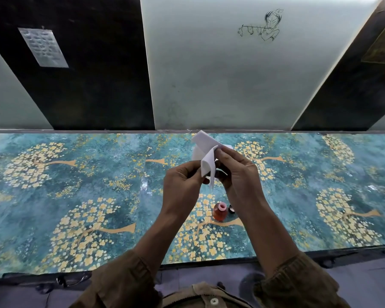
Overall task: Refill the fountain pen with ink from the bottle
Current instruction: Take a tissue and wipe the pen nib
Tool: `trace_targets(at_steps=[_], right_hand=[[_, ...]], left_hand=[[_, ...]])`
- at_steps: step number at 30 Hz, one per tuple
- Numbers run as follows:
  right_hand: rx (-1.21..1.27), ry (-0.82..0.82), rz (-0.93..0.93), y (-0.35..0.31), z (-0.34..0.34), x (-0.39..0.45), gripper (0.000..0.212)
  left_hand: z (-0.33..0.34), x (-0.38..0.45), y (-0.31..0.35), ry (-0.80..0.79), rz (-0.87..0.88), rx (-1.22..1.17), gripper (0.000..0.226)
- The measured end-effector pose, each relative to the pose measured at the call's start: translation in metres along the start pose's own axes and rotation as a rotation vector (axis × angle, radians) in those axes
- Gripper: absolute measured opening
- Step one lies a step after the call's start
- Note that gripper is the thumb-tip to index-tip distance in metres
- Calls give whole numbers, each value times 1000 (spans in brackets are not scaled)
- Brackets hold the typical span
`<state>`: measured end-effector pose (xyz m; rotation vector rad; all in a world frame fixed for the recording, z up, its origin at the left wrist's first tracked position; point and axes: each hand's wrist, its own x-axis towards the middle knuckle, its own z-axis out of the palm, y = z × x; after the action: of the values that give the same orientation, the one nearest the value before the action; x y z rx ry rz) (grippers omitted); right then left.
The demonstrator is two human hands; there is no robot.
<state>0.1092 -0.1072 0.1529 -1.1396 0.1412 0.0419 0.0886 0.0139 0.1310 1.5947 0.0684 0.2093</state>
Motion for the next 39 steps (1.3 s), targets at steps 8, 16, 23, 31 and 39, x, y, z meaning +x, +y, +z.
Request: trace_targets(at_steps=[8,16,23,31,39], right_hand=[[28,-34,53,4,-3,17,16],[-46,-29,15,7,3,31,12],[29,-66,98,4,8,45,14],[-5,-68,109,8,10,50,13],[-43,-34,119,12,13,46,12]], left_hand=[[4,6,2,33,-31,-50,15],[-2,22,-4,46,-44,-34,16],[-8,37,-10,3,-51,42,18],[-10,39,-10,105,-64,-72,11],[-11,34,-13,65,-53,2,17]])
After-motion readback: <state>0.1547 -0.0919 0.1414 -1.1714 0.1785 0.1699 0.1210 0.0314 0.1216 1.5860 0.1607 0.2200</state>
